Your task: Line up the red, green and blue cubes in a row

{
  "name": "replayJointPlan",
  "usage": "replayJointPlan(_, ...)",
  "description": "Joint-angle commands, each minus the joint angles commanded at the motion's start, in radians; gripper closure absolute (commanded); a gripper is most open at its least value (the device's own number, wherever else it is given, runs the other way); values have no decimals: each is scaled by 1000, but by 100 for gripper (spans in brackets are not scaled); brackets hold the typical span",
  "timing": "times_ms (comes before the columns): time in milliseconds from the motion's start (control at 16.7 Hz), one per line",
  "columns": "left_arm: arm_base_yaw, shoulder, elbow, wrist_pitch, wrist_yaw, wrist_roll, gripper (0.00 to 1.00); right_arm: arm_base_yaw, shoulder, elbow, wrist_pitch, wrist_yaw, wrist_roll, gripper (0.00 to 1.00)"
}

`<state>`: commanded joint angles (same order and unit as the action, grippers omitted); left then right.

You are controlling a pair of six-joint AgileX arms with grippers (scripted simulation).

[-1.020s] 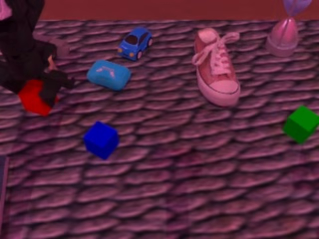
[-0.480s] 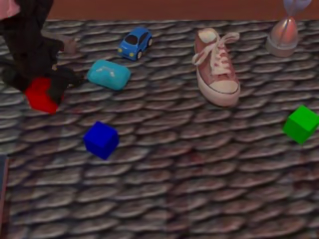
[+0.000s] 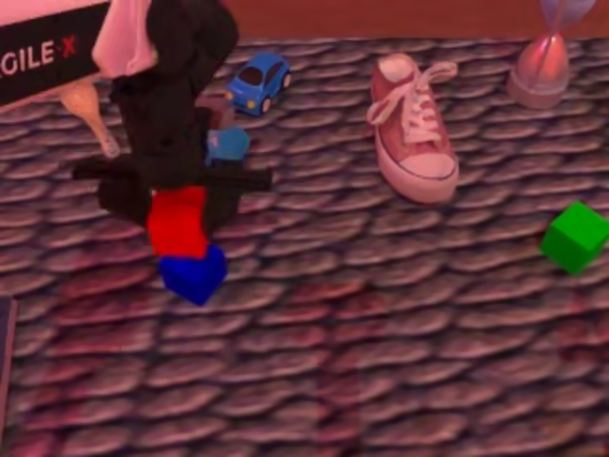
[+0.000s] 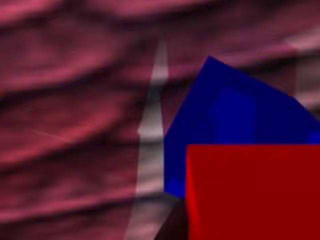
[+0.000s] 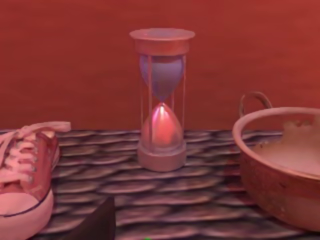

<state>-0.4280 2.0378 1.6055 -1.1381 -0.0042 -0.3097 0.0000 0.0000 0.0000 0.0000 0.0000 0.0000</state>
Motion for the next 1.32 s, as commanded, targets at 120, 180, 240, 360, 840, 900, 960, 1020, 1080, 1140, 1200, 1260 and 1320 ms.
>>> replayJointPlan(120, -76, -32, -36, 3, -3, -134, 100, 0, 0, 0, 0, 0, 0, 0)
replayJointPlan(180, -109, -49, -52, 6, -4, -187, 100, 0, 0, 0, 0, 0, 0, 0)
replayJointPlan(240, -137, -64, -67, 9, -6, -231, 100, 0, 0, 0, 0, 0, 0, 0)
replayJointPlan(360, -177, -87, -86, 15, -9, -285, 100, 0, 0, 0, 0, 0, 0, 0)
replayJointPlan(840, -181, -78, -117, 57, -9, -294, 100, 0, 0, 0, 0, 0, 0, 0)
replayJointPlan(900, -180, -69, -138, 88, -9, -295, 100, 0, 0, 0, 0, 0, 0, 0)
replayJointPlan(960, -179, -57, -162, 125, -9, -296, 100, 0, 0, 0, 0, 0, 0, 0)
replayJointPlan(1020, -179, -45, -188, 165, -8, -295, 100, 0, 0, 0, 0, 0, 0, 0)
replayJointPlan(1080, -180, -34, -213, 203, -8, -294, 100, 0, 0, 0, 0, 0, 0, 0)
replayJointPlan(1140, -181, -23, -234, 236, -8, -294, 100, 0, 0, 0, 0, 0, 0, 0)
replayJointPlan(1200, -182, -15, -250, 258, -8, -293, 100, 0, 0, 0, 0, 0, 0, 0)
replayJointPlan(1260, -182, -10, -259, 269, -9, -293, 100, 0, 0, 0, 0, 0, 0, 0)
replayJointPlan(1320, -182, -9, -260, 271, -9, -293, 100, 0, 0, 0, 0, 0, 0, 0)
